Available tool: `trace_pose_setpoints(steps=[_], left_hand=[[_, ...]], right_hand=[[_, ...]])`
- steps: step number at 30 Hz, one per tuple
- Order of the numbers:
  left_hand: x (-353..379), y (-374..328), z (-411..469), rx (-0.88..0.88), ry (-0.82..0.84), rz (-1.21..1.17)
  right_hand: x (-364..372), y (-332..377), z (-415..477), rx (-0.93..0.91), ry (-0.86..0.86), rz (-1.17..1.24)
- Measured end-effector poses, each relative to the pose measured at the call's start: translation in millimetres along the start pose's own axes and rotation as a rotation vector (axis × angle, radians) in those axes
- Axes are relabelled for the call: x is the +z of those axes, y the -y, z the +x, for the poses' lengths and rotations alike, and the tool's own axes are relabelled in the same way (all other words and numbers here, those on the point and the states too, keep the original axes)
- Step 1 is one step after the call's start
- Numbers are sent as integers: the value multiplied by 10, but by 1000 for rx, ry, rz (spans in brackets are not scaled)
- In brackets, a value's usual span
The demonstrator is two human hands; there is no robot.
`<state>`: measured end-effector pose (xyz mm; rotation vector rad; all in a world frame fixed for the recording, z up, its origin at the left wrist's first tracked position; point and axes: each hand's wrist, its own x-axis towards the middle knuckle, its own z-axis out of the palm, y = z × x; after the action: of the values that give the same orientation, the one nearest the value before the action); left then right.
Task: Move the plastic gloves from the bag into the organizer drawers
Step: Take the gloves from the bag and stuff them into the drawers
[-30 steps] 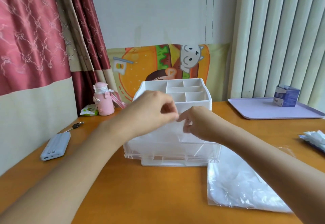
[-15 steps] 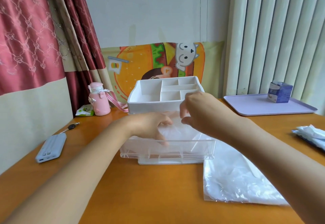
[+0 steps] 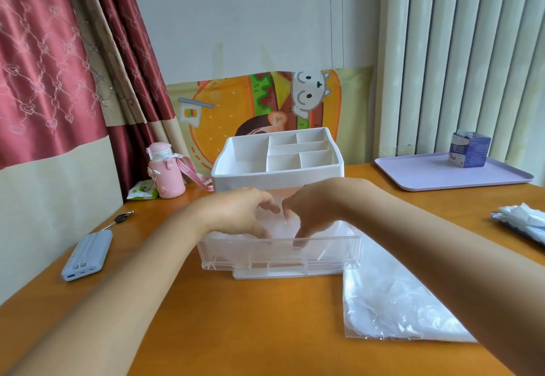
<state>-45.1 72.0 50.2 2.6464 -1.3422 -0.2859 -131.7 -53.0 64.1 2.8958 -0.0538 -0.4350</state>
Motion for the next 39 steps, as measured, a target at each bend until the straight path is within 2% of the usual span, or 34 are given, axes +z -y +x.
trace_pose_setpoints(steps=[4,7,11,16,20,23,26,29,31,33,35,39], left_hand=[[-15,3,1,-88,92,117],[-30,-8,29,-160,147,31],[5,-39,63,-204,134,-20],[-3,-105,14,-182,204,222],[-97,-127,-101,-183,203,248],[-182,-112,-213,-221,121,214],[-221,-197,-329,-192,-115,185],[-204,-387,-373,-67,-322,119],[-161,-462,-343,-32,-247,79],[-81,-442,-242,-34,-51,107],[-12,-361,-137,-84,84,177],[-5,-203,-11,-208,226,286]], right_hand=[[-21,-52,72,21,87,-67],[-44,-97,94,19,107,-116],[-111,-112,79,21,141,-168],[-126,-115,65,27,156,-222],[-125,-134,48,27,154,-221],[-122,-137,36,33,155,-232],[-119,-145,22,36,154,-231],[-129,-144,15,34,151,-237],[-124,-142,25,31,149,-224],[-113,-150,44,20,149,-216],[-108,-157,45,28,144,-214],[-98,-169,57,42,145,-227]])
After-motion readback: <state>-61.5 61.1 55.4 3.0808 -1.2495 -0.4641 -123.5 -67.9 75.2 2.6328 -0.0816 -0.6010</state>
